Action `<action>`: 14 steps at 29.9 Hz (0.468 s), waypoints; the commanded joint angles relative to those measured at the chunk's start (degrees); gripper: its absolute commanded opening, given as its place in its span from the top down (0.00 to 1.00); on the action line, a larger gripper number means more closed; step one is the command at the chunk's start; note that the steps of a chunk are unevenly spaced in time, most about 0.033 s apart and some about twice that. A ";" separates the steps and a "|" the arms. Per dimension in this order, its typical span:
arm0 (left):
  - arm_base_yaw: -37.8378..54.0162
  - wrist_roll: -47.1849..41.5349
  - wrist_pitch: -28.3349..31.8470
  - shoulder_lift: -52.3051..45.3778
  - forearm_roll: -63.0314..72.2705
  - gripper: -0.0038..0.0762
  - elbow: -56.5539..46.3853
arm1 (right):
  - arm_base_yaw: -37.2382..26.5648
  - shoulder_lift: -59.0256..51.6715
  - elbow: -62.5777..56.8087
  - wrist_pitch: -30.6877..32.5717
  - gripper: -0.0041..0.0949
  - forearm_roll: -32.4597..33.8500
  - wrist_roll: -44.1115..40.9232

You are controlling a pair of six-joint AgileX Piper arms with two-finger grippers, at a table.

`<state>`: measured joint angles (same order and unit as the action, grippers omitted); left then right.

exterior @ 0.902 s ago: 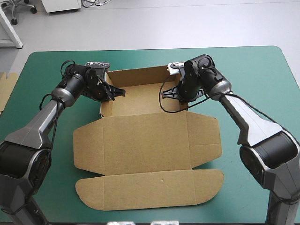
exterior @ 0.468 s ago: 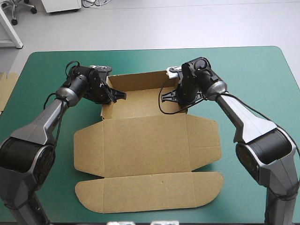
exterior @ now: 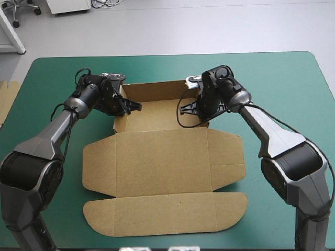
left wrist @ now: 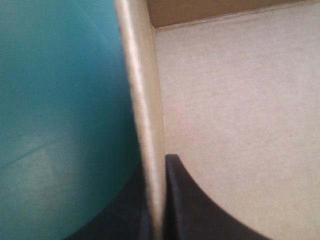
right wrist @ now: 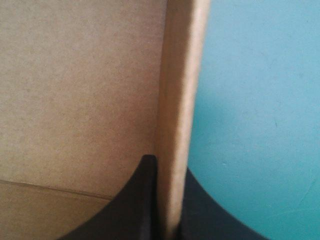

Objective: Fold the box

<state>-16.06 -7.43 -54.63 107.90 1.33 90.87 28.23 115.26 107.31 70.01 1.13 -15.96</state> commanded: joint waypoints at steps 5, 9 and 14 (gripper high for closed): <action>-0.51 1.63 4.35 -2.89 2.19 0.96 1.79 | 0.21 -1.67 1.81 -0.62 0.96 -1.13 2.88; -0.51 1.63 5.41 -2.89 3.48 0.96 1.79 | 0.21 -0.71 1.81 -0.26 0.96 -1.13 3.11; -0.51 1.63 5.36 -2.78 3.61 0.96 1.79 | 0.21 -0.47 1.81 -1.00 0.96 -1.13 3.11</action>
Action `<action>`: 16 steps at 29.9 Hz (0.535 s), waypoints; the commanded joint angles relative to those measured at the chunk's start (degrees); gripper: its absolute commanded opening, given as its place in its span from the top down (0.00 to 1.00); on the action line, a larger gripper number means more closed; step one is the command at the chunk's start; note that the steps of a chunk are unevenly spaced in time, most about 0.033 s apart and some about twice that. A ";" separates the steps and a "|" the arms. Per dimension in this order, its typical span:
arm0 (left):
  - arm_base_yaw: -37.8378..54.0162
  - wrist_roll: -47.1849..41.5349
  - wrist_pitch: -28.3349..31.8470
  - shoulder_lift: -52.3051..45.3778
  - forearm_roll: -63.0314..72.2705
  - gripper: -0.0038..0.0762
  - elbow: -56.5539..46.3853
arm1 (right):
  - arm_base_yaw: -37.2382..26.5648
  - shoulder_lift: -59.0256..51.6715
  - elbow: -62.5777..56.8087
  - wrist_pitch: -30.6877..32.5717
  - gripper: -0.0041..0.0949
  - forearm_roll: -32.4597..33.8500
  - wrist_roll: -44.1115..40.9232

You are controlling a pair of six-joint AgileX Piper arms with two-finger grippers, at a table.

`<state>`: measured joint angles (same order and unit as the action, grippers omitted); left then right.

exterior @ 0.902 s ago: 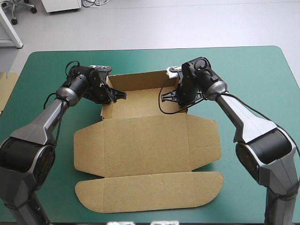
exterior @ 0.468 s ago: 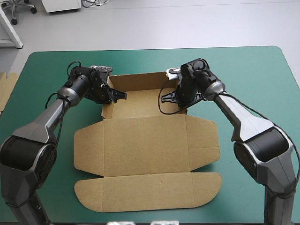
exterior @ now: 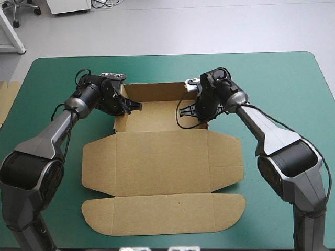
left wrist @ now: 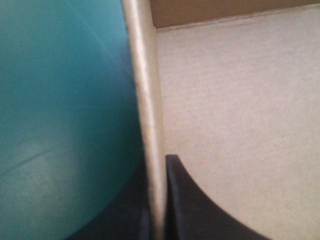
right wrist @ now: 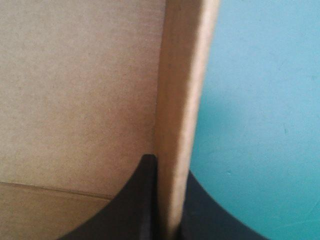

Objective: Fold the box

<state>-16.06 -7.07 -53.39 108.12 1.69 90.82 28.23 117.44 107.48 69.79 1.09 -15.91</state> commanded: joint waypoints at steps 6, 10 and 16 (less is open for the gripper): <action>-0.51 1.28 3.44 -2.27 3.12 0.96 1.84 | 0.21 -2.58 1.64 -1.09 0.96 -1.09 3.29; -0.51 1.28 3.03 -2.04 3.12 0.96 1.84 | 0.21 -2.58 1.64 -1.09 0.96 -1.09 3.29; -0.51 1.53 2.78 -2.04 3.12 0.96 1.84 | 0.21 -2.58 1.64 -1.90 0.96 -1.09 3.02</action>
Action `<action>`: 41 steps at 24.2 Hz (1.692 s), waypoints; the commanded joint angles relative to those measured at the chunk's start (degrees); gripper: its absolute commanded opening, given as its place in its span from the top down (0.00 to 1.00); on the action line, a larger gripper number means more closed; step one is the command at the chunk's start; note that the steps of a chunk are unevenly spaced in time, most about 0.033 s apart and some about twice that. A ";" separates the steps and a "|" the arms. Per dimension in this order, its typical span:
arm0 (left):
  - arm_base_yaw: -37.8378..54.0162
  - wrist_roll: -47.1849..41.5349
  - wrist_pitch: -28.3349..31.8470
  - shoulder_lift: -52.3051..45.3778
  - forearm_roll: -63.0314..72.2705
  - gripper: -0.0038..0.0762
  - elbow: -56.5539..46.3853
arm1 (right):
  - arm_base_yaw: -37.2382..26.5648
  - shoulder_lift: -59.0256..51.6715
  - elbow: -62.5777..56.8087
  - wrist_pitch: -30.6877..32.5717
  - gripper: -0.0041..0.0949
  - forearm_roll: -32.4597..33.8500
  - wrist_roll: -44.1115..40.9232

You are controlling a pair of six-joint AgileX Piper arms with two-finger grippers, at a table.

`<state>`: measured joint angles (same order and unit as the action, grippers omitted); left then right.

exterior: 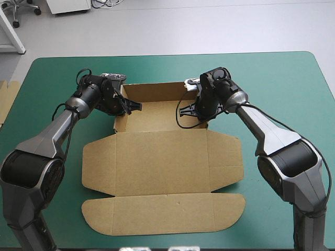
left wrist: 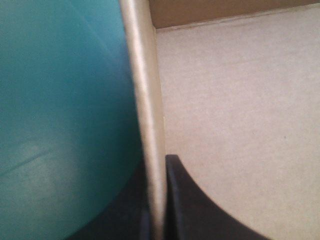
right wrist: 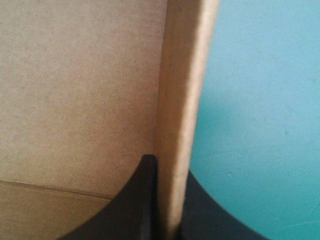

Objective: Fold the box

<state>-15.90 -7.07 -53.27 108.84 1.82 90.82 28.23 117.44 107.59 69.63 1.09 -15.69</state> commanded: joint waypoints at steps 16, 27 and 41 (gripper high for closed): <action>-0.68 3.24 -6.18 -0.91 1.61 0.96 1.84 | 0.21 -1.41 1.53 1.59 0.96 -2.76 3.27; -0.68 5.36 -7.91 -0.91 2.94 0.96 1.84 | -0.37 -1.41 1.53 1.59 0.93 -5.04 4.15; -0.68 6.01 -6.10 -1.02 3.86 0.49 3.98 | -0.66 -1.51 1.86 1.72 0.46 -4.36 4.55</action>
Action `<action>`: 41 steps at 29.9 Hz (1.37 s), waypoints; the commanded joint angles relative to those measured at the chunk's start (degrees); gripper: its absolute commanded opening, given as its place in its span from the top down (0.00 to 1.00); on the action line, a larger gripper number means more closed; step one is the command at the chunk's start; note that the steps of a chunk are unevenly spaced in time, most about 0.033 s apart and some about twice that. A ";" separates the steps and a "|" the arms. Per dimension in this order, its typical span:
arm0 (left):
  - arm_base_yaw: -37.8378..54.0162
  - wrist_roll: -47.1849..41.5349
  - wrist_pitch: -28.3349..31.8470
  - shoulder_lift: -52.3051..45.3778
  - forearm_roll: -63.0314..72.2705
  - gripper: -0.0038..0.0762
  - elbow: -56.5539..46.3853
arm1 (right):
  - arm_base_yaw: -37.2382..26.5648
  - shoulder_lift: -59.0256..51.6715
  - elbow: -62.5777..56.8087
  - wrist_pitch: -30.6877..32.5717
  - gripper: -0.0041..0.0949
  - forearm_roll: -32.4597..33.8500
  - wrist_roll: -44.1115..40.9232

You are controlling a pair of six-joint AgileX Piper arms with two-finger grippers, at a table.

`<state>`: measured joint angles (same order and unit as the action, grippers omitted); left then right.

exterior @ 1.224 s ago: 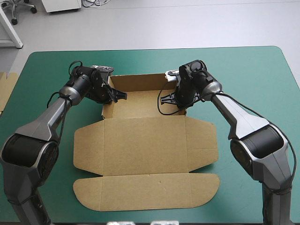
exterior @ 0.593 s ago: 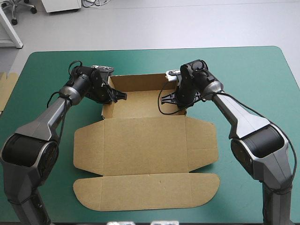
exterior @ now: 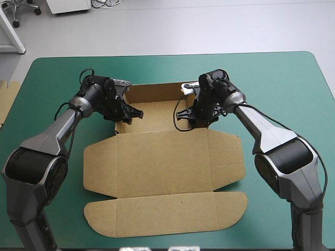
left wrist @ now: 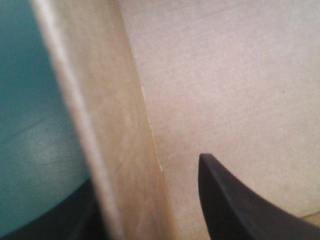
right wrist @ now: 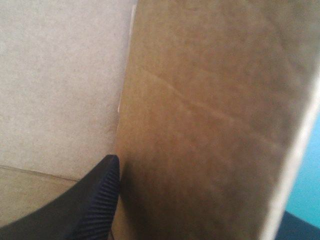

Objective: Fold the box

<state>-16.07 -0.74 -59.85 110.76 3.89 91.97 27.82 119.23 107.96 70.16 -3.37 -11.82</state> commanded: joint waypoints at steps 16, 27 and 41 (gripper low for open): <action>-0.51 -0.32 -4.32 -2.93 -1.96 0.49 12.09 | -0.34 -3.30 10.86 1.30 0.46 1.12 1.23; -0.51 -0.32 -5.57 -2.93 -2.09 0.49 12.85 | -0.37 -3.41 10.86 1.30 0.46 1.76 1.11; -0.51 -0.32 -9.43 -2.93 -2.33 0.49 19.54 | -5.39 -8.60 10.86 1.30 0.46 -0.26 1.73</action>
<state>-16.26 -0.74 -69.66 111.01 1.25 108.83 23.01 115.91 117.01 71.25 -3.73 -10.96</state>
